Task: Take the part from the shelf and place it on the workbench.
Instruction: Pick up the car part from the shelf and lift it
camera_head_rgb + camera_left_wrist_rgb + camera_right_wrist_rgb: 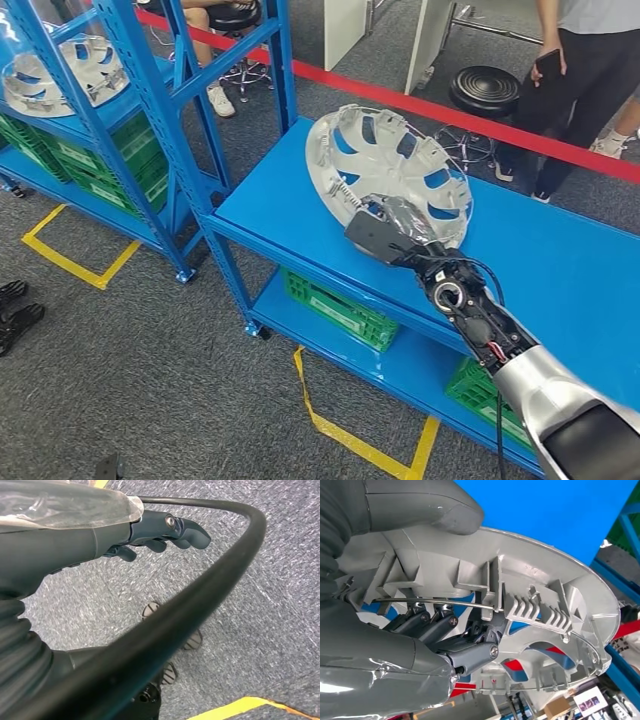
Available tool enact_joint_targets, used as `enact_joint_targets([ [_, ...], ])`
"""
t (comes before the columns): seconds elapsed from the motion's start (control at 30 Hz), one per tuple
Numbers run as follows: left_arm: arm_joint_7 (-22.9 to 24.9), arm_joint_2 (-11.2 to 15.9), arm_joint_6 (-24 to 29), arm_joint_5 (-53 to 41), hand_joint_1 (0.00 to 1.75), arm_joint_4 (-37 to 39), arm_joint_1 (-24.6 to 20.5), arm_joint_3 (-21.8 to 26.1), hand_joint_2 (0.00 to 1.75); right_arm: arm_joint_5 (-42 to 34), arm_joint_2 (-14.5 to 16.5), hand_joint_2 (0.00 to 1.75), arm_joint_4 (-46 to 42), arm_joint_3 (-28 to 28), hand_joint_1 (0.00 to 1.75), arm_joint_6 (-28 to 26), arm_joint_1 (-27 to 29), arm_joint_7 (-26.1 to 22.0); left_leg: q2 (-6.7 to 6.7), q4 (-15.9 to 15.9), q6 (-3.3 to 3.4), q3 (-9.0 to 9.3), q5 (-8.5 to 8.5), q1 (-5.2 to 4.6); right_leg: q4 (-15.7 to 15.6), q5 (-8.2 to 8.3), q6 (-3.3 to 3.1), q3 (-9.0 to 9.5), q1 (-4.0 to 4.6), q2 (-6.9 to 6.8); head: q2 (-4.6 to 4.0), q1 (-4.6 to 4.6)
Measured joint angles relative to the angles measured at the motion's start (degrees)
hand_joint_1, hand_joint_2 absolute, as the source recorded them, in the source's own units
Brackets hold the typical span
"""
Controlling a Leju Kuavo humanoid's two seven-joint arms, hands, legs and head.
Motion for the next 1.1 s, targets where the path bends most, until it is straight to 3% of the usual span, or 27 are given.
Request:
enact_joint_targets([
  [0.23,0.0,0.0,0.6,1.6,0.0,0.0,0.0,0.0,1.75,-9.6,0.0,1.75,-3.6,-3.1,1.61,-7.0,3.2,-4.5,-0.01,0.0,-0.01,-0.01,-0.01,0.0,0.0,-0.01,-0.01,0.0,0.0,-0.01,0.0,0.04],
  [0.57,0.3,-0.1,1.6,1.8,0.0,0.0,0.1,0.0,1.75,-26.5,-0.1,1.75,-15.1,-8.4,1.61,-10.1,9.8,-14.4,-0.01,0.0,-0.01,-0.01,-0.01,0.0,0.0,-0.01,-0.01,-0.01,0.01,-0.01,0.0,0.09],
  [1.1,0.4,-0.2,2.0,2.1,0.0,0.0,0.1,0.0,1.75,-28.3,-0.1,1.75,-29.6,-9.8,1.61,-9.3,14.1,-17.1,0.01,0.0,-0.01,0.0,-0.01,0.0,0.0,-0.01,-0.02,-0.02,0.0,0.01,0.0,0.03],
])
